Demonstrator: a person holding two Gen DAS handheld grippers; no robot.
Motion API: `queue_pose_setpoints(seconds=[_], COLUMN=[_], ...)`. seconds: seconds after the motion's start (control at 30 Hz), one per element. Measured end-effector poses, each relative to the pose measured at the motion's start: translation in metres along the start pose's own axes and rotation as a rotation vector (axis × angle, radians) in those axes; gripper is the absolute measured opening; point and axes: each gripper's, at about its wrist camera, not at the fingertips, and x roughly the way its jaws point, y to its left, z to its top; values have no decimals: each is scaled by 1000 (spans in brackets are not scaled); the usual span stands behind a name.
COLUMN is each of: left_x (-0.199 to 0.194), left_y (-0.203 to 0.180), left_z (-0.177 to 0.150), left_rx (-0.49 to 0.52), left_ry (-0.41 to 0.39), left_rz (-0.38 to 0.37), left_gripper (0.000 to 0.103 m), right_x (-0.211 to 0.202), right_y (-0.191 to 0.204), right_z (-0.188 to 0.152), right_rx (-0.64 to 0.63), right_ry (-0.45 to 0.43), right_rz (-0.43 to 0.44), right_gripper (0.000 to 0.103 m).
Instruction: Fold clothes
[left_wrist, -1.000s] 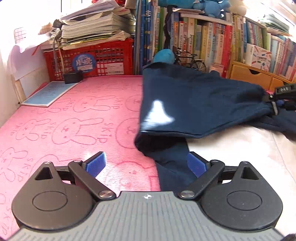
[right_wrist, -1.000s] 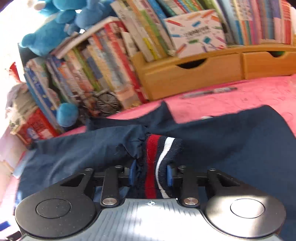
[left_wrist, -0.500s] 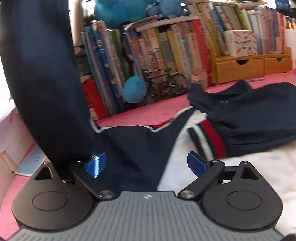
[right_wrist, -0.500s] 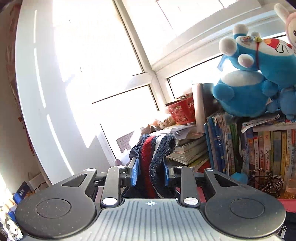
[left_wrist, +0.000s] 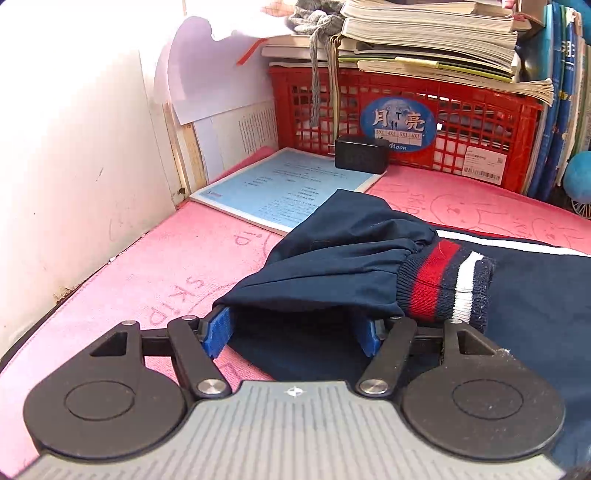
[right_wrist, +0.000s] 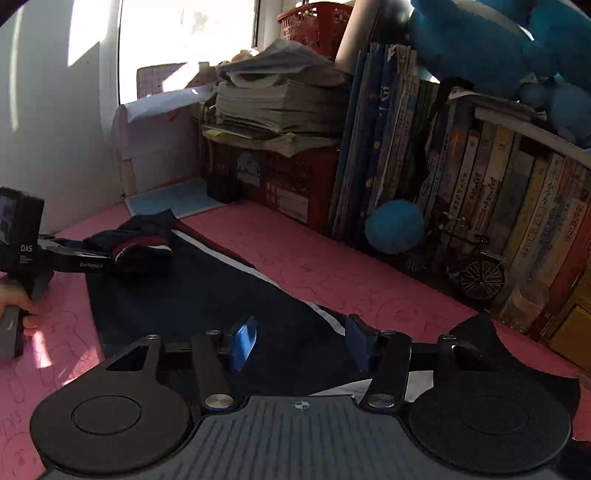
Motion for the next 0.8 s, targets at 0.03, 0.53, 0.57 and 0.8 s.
queue_pose_setpoints(seconds=[0.03,0.53,0.57,0.8], left_x=[1,3,3,1], left_y=[3,14,14,17], left_z=[0,7,7,7], left_rx=[-17,-105,-109,-132], left_ry=[6,11,10,6], left_rz=[-14,-103,-105,-122], left_gripper=[67,75,75,76], right_x=[16,92,88,127], right_y=[7,13,21,9], right_z=[-5,14,12,12], right_rx=[-10,94,52,99], right_ry=[34,52,62,27], right_rz=[4,-7,43,-52], right_gripper=[39,32,30,59])
